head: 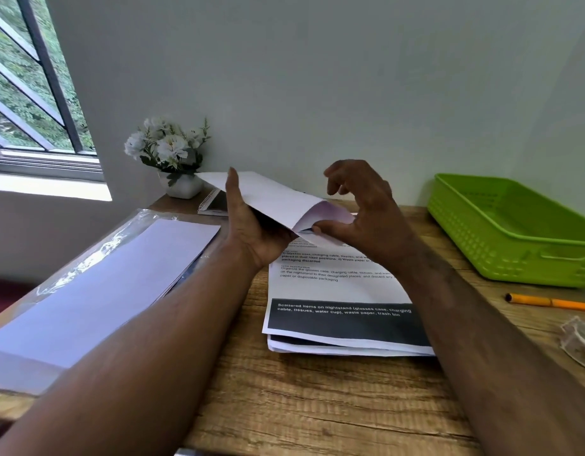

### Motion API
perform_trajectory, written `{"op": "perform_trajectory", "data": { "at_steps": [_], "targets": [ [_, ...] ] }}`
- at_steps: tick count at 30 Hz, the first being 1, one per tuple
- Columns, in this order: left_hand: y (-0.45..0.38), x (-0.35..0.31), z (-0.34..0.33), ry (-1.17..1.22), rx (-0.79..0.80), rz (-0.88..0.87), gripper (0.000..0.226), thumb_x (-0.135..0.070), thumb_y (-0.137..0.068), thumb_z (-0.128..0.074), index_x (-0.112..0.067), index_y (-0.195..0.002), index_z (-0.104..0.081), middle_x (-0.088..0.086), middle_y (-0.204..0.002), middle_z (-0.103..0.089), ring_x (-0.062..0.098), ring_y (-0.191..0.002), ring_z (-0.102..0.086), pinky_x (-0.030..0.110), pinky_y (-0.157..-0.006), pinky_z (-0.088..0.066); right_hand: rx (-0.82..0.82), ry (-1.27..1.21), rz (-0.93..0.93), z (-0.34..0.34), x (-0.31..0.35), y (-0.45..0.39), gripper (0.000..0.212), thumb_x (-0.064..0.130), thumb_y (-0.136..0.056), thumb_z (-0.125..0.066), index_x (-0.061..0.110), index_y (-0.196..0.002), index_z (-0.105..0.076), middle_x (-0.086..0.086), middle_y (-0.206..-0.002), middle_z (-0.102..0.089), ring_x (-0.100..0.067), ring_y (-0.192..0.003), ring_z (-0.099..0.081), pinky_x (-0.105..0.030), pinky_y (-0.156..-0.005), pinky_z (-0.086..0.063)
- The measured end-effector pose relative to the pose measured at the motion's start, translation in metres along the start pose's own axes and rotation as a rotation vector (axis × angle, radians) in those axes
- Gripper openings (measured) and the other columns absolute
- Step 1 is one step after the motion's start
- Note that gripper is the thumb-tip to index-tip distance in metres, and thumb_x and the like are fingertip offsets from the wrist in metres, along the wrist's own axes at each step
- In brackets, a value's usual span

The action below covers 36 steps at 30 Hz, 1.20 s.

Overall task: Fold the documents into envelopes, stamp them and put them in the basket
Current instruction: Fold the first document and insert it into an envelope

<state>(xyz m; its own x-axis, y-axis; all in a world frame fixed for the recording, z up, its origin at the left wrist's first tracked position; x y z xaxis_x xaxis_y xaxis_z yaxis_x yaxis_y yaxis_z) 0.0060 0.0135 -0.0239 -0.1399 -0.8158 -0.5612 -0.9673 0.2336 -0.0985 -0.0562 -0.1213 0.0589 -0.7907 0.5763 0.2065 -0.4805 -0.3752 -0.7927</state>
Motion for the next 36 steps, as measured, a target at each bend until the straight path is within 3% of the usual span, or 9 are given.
{"op": "perform_trajectory", "data": {
  "at_steps": [7,11,14,16,18,23,26,31,36],
  "targets": [
    [0.005,0.016,-0.017,-0.185,0.085,0.141,0.091,-0.084,-0.079,-0.031,-0.016,-0.135,-0.055,0.016,-0.126,-0.062,0.033,-0.108,-0.063,0.046,-0.092,-0.051,0.072,0.454,0.071,-0.014,0.005,0.002,0.044,0.013,-0.064,-0.067,0.026,-0.105,-0.064,0.004,-0.096,-0.067,-0.025,-0.084,-0.064,-0.038,-0.078,-0.028],
    [-0.002,0.016,-0.008,-0.532,-0.161,0.121,0.076,-0.077,-0.083,-0.04,-0.014,-0.121,-0.061,0.015,-0.113,-0.07,0.032,-0.101,-0.068,0.05,-0.089,-0.054,0.203,0.642,-0.029,-0.018,-0.005,0.002,0.023,0.023,-0.076,-0.062,0.028,-0.097,-0.068,0.006,-0.095,-0.067,-0.019,-0.086,-0.064,-0.037,-0.078,-0.018],
    [-0.004,-0.017,0.008,-1.061,-0.469,-0.167,0.055,-0.048,-0.089,-0.063,-0.007,-0.125,-0.055,0.005,-0.12,-0.064,0.019,-0.099,-0.065,0.037,-0.087,-0.054,0.511,0.51,-0.196,-0.031,-0.022,0.013,0.035,0.054,-0.081,-0.059,0.04,-0.114,-0.062,0.016,-0.119,-0.06,-0.008,-0.11,-0.055,-0.037,-0.09,-0.019],
    [-0.004,-0.034,0.008,-1.53,-0.526,-0.261,0.074,-0.042,-0.087,-0.068,-0.008,-0.144,-0.035,0.007,-0.137,-0.047,0.023,-0.115,-0.054,0.034,-0.097,-0.046,0.684,0.296,-0.313,-0.041,-0.028,0.026,0.045,0.063,-0.078,-0.062,0.044,-0.118,-0.06,0.022,-0.132,-0.052,-0.004,-0.126,-0.043,-0.036,-0.104,-0.02],
    [-0.003,-0.046,0.005,-1.74,-0.538,-0.306,0.071,-0.04,-0.083,-0.071,-0.013,-0.143,-0.041,0.013,-0.139,-0.045,0.029,-0.118,-0.054,0.038,-0.099,-0.046,0.781,0.073,-0.402,-0.047,-0.031,0.034,0.051,0.063,-0.071,-0.069,0.044,-0.117,-0.062,0.022,-0.134,-0.05,-0.004,-0.128,-0.041,-0.035,-0.112,-0.026],
    [0.009,-0.032,-0.026,-1.817,-0.039,-0.166,0.021,-0.023,-0.083,-0.074,-0.011,-0.101,-0.073,0.001,-0.091,-0.072,0.008,-0.066,-0.061,0.018,-0.057,-0.049,0.946,0.011,-0.425,-0.05,-0.038,0.044,0.061,0.044,-0.067,-0.083,0.042,-0.122,-0.058,0.015,-0.134,-0.048,-0.007,-0.123,-0.044,-0.03,-0.106,-0.036],
    [0.018,-0.006,-0.028,-1.924,0.229,0.158,0.022,-0.026,-0.08,-0.077,-0.016,-0.099,-0.074,-0.001,-0.095,-0.073,0.011,-0.082,-0.063,0.021,-0.067,-0.05,0.914,-0.036,-0.474,-0.051,-0.044,0.046,0.055,0.038,-0.065,-0.085,0.039,-0.116,-0.065,0.012,-0.126,-0.057,-0.008,-0.117,-0.05,-0.031,-0.102,-0.04],
    [0.02,0.011,-0.018,-1.995,0.302,0.315,0.037,-0.039,-0.07,-0.083,-0.024,-0.102,-0.072,-0.006,-0.102,-0.067,0.008,-0.092,-0.059,0.025,-0.083,-0.046,0.897,-0.097,-0.478,-0.055,-0.052,0.047,0.031,0.034,-0.07,-0.083,0.032,-0.099,-0.075,0.018,-0.118,-0.065,0.0,-0.112,-0.054,-0.022,-0.1,-0.038],
    [0.013,0.009,-0.015,-1.925,0.272,0.267,0.023,-0.023,-0.077,-0.079,-0.014,-0.098,-0.075,-0.003,-0.097,-0.073,0.009,-0.088,-0.065,0.02,-0.076,-0.049,0.779,-0.146,-0.506,-0.052,-0.055,0.045,0.02,0.03,-0.08,-0.076,0.022,-0.098,-0.077,0.013,-0.105,-0.072,0.001,-0.097,-0.063,-0.011,-0.085,-0.043]
  ]
}}
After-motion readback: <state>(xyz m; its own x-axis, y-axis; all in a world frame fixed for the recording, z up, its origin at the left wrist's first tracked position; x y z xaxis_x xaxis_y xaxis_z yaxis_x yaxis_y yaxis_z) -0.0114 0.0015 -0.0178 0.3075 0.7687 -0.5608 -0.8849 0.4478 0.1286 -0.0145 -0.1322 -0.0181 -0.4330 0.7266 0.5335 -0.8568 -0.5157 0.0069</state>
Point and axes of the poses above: each hand's wrist, its own y-axis away from the middle knuckle, its own z-axis out of the back of the hand, x = y × z, the point moved 7 cm from there along -y, towards the middle knuckle
